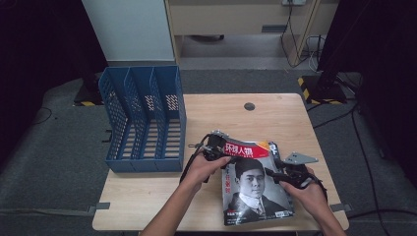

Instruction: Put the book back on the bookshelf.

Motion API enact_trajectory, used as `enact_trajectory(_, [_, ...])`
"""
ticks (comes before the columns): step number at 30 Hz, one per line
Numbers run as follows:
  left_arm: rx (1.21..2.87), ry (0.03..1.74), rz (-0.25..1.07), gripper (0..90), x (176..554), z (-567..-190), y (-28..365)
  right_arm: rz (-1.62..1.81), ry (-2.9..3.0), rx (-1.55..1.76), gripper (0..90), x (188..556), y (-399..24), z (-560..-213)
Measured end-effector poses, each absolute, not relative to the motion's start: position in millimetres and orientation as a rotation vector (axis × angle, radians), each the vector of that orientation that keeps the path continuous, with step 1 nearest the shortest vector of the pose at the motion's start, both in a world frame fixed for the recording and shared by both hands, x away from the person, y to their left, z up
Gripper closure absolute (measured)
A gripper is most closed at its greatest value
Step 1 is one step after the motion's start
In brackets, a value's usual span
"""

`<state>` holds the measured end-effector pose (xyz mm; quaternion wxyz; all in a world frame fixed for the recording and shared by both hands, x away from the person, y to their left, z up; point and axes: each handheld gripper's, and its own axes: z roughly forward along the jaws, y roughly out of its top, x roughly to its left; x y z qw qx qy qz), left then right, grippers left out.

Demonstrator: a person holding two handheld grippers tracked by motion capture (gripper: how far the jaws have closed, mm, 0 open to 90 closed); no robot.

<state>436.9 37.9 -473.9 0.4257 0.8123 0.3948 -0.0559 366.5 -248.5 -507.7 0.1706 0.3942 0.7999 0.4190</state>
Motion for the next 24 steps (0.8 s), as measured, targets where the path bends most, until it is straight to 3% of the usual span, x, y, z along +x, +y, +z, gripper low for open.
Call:
enact_trajectory(8, [1.991,0.996,-0.140,48.2,441.2,-476.7,32.2,1.188,2.278,1.108,45.4,366.1,-246.8,-508.1])
enact_trajectory(20, [1.945,1.019,-0.100,78.4,444.6,-475.4,30.1,1.183,2.269,1.093,45.4,364.9,-246.0,-509.0])
enact_trajectory(24, [1.939,1.014,-0.082,80.2,442.1,-471.0,30.2,1.189,2.269,1.098,44.0,364.8,-246.9,-508.8])
